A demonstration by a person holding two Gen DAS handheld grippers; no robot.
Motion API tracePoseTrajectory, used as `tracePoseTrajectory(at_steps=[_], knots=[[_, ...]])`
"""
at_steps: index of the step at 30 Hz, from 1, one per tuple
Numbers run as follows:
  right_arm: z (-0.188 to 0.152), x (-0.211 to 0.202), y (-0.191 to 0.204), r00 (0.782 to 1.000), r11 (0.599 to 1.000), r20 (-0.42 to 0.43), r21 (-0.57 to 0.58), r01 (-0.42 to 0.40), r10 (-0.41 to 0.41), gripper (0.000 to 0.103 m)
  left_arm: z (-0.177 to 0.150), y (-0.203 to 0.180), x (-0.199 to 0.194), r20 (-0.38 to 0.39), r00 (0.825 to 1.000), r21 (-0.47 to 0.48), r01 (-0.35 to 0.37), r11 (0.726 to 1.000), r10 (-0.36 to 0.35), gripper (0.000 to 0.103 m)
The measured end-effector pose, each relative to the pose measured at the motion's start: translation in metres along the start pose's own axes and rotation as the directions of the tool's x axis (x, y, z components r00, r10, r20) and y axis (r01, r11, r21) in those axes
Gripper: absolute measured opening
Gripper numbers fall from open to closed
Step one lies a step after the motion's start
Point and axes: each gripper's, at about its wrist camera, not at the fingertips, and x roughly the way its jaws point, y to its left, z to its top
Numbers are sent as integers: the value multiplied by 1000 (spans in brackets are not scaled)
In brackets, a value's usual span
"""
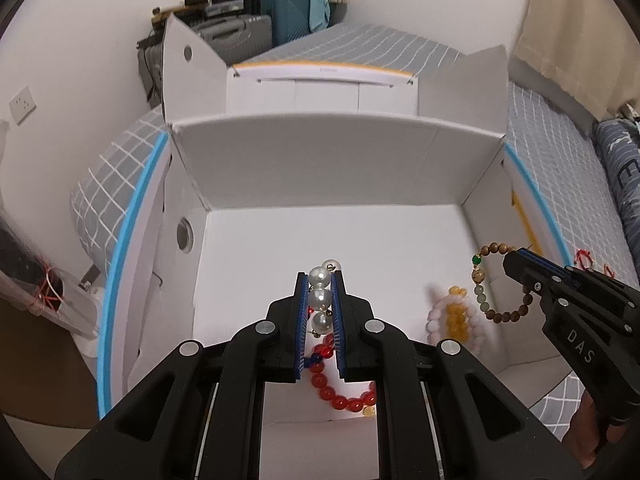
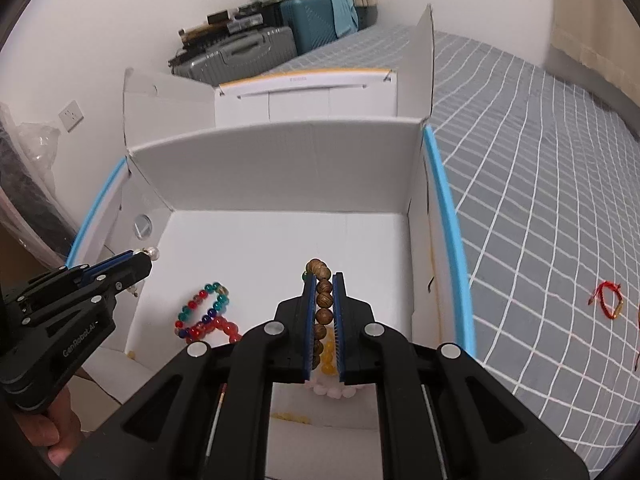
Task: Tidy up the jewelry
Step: 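Carry the pearl earrings and wooden bracelet into the white box and open both tools, then withdraw both tools from the box toward the red string bracelets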
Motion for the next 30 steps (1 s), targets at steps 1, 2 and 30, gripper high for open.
tracePoseTrajectory(at_steps=[1, 2, 30], knots=[[0, 2, 1, 1000, 1000, -4, -1, 1, -1, 8, -2, 1, 3, -14, 1000, -1, -2, 1000, 2, 11], [-1, 5, 2, 1000, 1000, -13, -5, 6, -6, 8, -3, 2, 5, -22, 1000, -4, -2, 1000, 1, 11], [-10, -3, 11, 999, 999, 20, -36, 34, -33, 73, -5, 13, 13, -45, 998, -5, -34, 999, 34, 60]])
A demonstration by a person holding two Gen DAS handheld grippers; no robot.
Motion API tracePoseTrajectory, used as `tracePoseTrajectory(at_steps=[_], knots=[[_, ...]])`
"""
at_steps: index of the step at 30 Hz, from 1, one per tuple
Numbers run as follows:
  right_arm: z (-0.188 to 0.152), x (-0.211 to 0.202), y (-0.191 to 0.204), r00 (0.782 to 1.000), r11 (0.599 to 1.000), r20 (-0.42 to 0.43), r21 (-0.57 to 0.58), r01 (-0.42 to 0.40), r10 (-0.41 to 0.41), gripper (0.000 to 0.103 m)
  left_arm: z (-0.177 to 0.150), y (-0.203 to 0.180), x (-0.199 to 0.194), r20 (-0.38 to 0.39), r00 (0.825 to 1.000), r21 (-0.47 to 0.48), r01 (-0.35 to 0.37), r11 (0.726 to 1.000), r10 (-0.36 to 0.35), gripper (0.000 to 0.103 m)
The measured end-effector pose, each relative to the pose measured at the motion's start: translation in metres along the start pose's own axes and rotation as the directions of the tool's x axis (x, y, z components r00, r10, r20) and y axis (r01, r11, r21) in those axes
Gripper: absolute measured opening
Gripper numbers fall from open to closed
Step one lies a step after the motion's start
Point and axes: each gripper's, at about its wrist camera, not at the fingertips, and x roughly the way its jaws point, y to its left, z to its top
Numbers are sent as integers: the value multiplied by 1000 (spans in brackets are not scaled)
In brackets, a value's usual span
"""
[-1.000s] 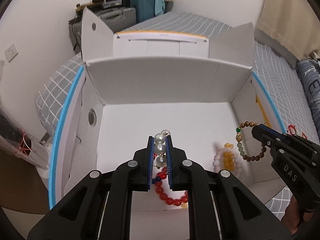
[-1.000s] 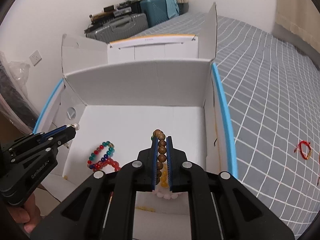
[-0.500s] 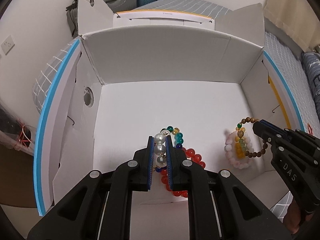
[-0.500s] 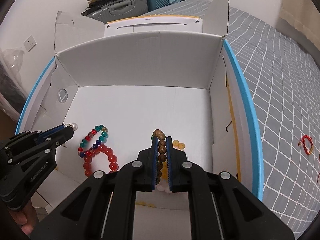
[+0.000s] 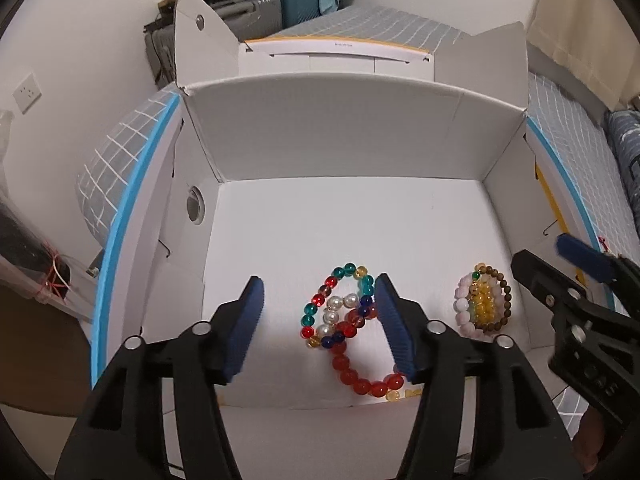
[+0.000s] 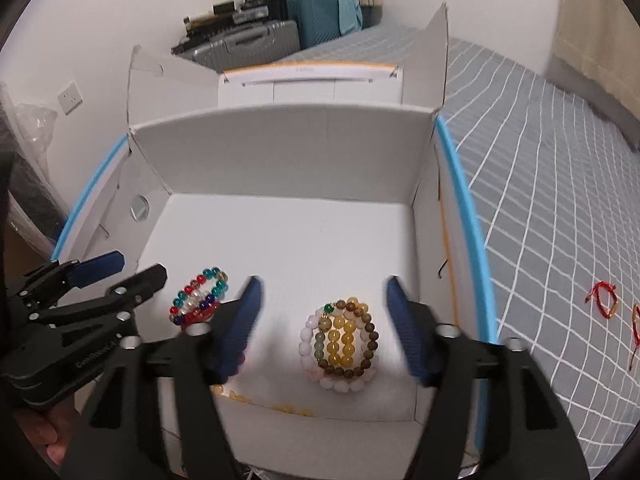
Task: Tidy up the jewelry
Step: 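Withdraw both tools from the box toward the red string bracelets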
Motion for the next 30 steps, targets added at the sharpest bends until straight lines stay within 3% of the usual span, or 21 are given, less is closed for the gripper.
tracePoseTrajectory(at_steps=[2, 5, 11, 20, 30], knots=[[1, -7, 0, 999, 999, 27, 2, 40, -40, 86, 1, 1, -3, 11, 1000, -8, 0, 1000, 0, 68], [2, -15, 1, 996, 997, 58, -8, 74, -74, 94, 0, 2, -8, 31, 999, -14, -6, 1000, 6, 79], [3, -23, -7, 993, 996, 76, 12, 86, -86, 95, 2, 1, -17, 61, 998, -27, -11, 1000, 12, 96], [0, -49, -43, 983, 989, 122, 65, 130, -137, 95, 9, -20, -27, 92, 996, -1, 4, 1000, -4, 97], [-6, -80, -101, 964, 971, 158, 145, 191, -213, 95, 25, -80, -43, 149, 985, 85, 73, 994, -85, 97]])
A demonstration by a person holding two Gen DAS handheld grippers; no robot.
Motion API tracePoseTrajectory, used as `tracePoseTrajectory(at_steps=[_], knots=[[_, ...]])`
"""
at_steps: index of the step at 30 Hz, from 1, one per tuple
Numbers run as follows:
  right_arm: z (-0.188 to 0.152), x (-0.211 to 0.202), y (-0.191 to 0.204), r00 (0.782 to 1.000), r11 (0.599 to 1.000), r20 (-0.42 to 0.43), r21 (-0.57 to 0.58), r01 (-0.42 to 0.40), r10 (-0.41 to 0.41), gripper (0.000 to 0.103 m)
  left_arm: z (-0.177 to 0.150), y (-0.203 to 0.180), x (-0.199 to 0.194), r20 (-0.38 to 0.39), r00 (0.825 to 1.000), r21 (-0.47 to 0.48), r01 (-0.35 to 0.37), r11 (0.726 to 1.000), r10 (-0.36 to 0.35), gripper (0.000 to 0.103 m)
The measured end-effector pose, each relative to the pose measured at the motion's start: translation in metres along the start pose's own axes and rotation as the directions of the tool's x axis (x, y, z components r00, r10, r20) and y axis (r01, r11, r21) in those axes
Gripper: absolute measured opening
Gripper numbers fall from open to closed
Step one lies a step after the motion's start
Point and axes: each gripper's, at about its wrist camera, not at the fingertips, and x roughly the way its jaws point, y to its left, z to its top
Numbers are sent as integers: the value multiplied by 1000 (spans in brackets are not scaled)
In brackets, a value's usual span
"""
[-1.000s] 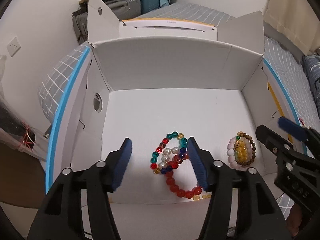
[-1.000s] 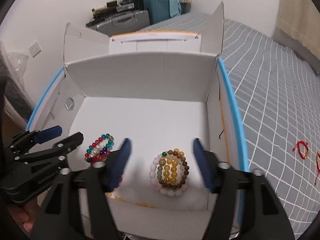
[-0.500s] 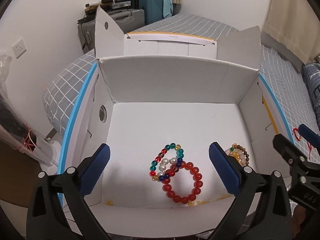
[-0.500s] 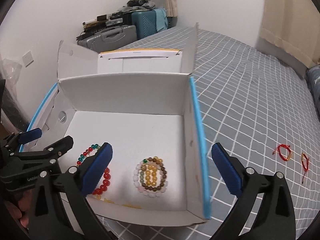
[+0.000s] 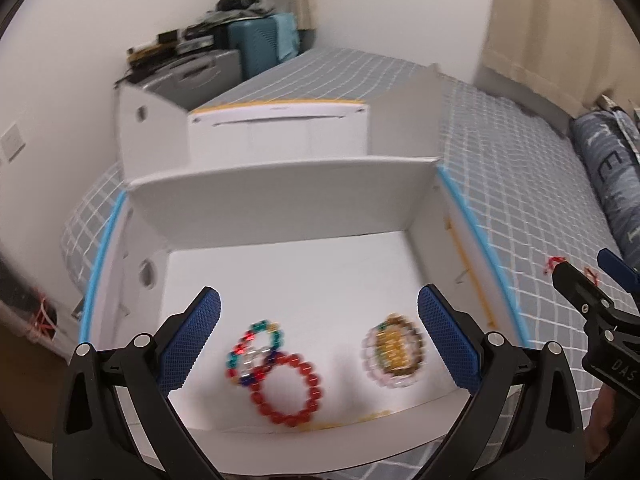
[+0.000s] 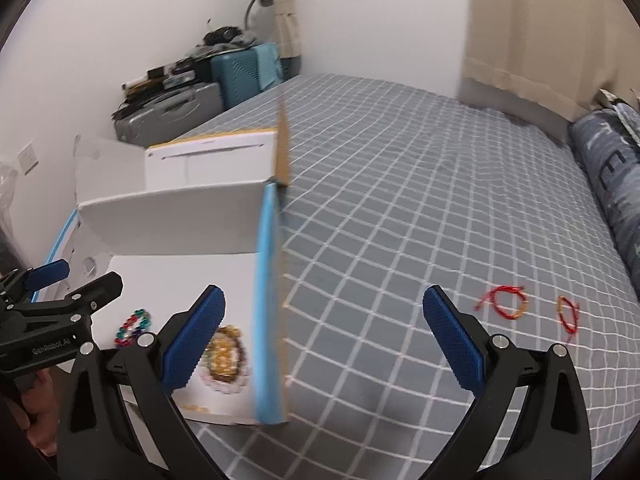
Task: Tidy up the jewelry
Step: 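Withdraw both tools from the box toward the red string bracelets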
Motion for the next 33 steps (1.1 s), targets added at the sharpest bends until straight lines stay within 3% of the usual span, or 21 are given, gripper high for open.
tracePoseTrajectory(at_steps=[8, 19, 23, 33], knots=[[-7, -18, -77, 995, 990, 15, 103, 101, -103, 95, 7, -66, 5, 12, 996, 70, 92, 993, -93, 97], [-18, -42, -176, 979, 958, 1, 202, 201, -206, 95, 13, -173, 14, 6, 978, 199, 203, 959, -208, 97], [-21, -39, -212, 969, 945, -23, 220, 243, -244, 95, 13, -215, 31, -16, 964, 216, 263, 940, -266, 97], [-30, 1, -281, 950, 920, -117, 240, 308, -288, 91, -1, -305, 80, -63, 948, 302, 315, 900, -311, 97]])
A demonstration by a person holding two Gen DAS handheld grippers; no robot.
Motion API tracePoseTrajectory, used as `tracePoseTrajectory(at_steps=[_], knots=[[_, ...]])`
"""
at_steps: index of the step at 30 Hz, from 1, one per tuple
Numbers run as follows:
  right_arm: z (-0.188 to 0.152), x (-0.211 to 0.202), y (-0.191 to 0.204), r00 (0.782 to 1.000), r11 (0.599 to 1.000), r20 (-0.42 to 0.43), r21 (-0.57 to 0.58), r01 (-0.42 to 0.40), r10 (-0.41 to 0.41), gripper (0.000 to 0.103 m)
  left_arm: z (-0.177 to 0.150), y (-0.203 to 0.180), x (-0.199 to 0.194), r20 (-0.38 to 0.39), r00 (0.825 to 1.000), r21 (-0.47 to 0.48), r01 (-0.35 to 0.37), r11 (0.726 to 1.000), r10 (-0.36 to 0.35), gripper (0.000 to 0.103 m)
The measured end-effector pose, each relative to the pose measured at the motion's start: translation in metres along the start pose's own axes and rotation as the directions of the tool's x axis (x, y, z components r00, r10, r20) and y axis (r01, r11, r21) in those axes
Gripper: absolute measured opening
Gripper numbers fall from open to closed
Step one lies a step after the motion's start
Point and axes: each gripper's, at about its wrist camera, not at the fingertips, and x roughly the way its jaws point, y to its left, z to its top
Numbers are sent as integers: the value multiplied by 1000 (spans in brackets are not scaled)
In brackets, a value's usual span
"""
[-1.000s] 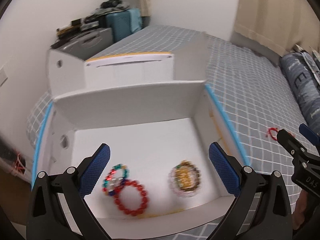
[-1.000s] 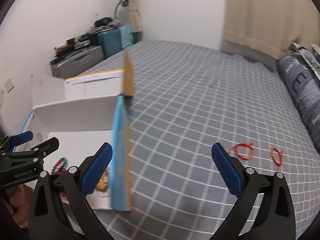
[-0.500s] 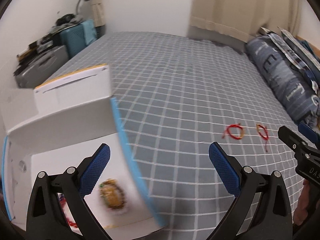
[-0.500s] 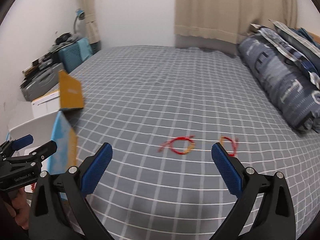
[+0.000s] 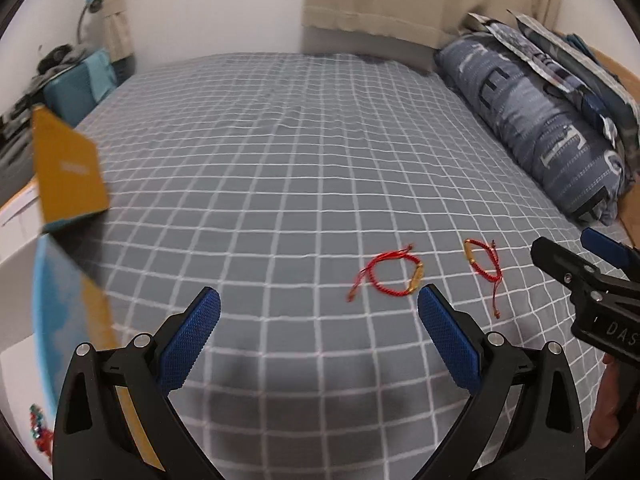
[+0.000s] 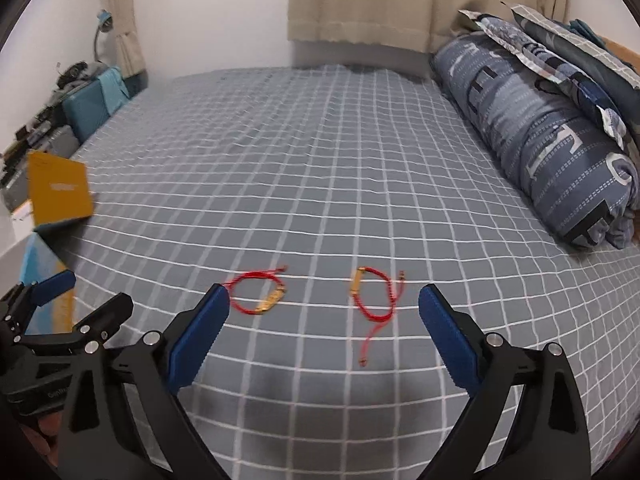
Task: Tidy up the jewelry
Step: 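Withdraw both tools from the box toward the red string bracelets, then grasp one red string bracelet with the left tool while the right tool grasps the other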
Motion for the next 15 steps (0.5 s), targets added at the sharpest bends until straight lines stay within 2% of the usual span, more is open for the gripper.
tracePoseTrajectory(at_steps=[4, 8, 15], knots=[[2, 27, -18, 999, 1000, -51, 20, -8, 9, 81, 9, -11, 33, -41, 999, 5, 32, 999, -32, 97], [0, 58, -36, 994, 999, -106, 47, -13, 18, 73, 18, -21, 66, -62, 998, 21, 12, 1000, -11, 97], [-6, 104, -61, 981, 995, -195, 104, 5, 16, 68, 21, -24, 115, -120, 993, 27, 0, 1000, 3, 97]])
